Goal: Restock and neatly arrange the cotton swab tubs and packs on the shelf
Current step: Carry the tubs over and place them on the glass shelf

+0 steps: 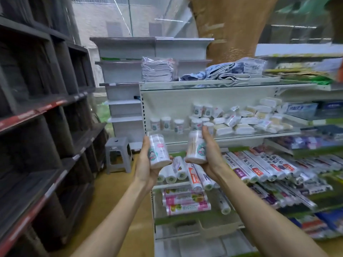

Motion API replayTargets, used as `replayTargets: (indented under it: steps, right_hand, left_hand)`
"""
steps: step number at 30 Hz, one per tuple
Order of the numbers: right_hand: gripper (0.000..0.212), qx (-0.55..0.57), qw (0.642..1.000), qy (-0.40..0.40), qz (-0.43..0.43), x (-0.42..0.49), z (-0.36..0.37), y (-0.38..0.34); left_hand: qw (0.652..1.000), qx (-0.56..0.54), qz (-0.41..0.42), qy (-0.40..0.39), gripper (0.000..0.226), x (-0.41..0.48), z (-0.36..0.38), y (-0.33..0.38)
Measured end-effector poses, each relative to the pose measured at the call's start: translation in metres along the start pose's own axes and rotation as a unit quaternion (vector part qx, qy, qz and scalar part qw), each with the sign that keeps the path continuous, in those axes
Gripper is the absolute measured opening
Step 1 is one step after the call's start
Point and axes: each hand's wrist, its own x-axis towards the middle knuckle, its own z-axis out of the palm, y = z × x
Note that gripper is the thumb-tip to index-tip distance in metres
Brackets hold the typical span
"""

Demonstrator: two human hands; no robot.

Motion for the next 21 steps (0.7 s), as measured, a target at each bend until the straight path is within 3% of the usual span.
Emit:
replayTargets:
  steps: [6,11,18,21]
  right_hand:
    - [0.065,0.009,0.999,-0.033,0.016,0.105,-0.015,0.017]
    - [0.076,0.016,0.999,-0.046,0.024,0.215,-0.017,0.013]
    - [0.044,0.028,0.994,-0.093,0.039,0.329,-0.017,0.011]
    - [0.048,0.023,0.993,-0.103,0.054,0.355,-0.010,0.015]
  left_hand:
    - [1.000,-0.008,0.010,0.018,0.060,0.099,-0.006,-0.020]
    - [0.998,-0.016,0.015,0.056,0.054,0.197,0.002,-0.024]
    - [0.995,-0.010,0.026,0.094,0.050,0.291,0.006,-0.031]
    - [0.994,-0.025,0.018,0.105,0.068,0.315,0.005,-0.030]
